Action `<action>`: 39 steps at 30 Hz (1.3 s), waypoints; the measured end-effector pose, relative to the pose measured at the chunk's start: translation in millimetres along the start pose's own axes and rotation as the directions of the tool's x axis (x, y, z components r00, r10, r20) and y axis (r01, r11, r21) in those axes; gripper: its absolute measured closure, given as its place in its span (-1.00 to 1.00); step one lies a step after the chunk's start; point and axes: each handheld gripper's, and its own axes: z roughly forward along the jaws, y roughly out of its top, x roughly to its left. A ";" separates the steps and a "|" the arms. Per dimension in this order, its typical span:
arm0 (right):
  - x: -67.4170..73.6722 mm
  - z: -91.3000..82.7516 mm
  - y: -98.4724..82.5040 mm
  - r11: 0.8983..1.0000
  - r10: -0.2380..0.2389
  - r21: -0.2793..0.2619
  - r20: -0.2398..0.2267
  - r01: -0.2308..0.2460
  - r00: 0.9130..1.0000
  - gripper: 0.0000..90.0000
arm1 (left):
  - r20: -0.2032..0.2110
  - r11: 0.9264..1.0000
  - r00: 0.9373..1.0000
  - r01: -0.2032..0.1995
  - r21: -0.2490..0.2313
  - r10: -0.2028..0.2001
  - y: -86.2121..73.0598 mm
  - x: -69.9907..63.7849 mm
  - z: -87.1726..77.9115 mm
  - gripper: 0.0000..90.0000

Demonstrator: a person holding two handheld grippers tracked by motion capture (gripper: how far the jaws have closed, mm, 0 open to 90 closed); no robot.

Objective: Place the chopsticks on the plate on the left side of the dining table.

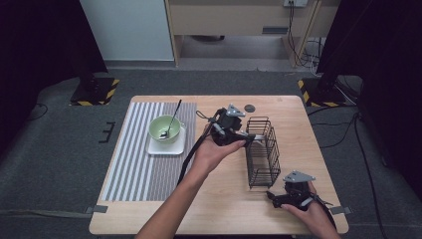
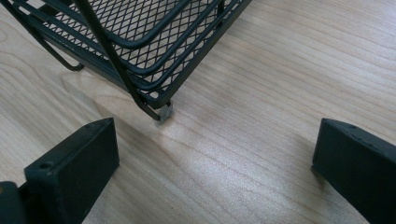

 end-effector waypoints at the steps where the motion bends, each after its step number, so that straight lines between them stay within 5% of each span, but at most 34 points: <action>1: 0.0 0.0 0.0 1.000 -0.001 0.000 0.000 0.001 1.000 -0.99 | -0.003 1.000 1.000 0.000 0.004 0.000 -0.2 0.4 1.5 -0.09; 19: -0.1 0.0 0.0 1.000 -0.001 0.001 -0.001 0.001 1.000 -0.99 | -0.026 1.000 0.999 -0.027 -0.011 0.027 4.2 -2.5 9.6 0.81; 39: -0.3 -0.2 -0.1 1.000 -0.002 0.000 -0.005 0.002 1.000 -0.99 | -0.013 0.992 1.000 -0.010 -0.124 0.008 20.9 11.7 -24.8 0.83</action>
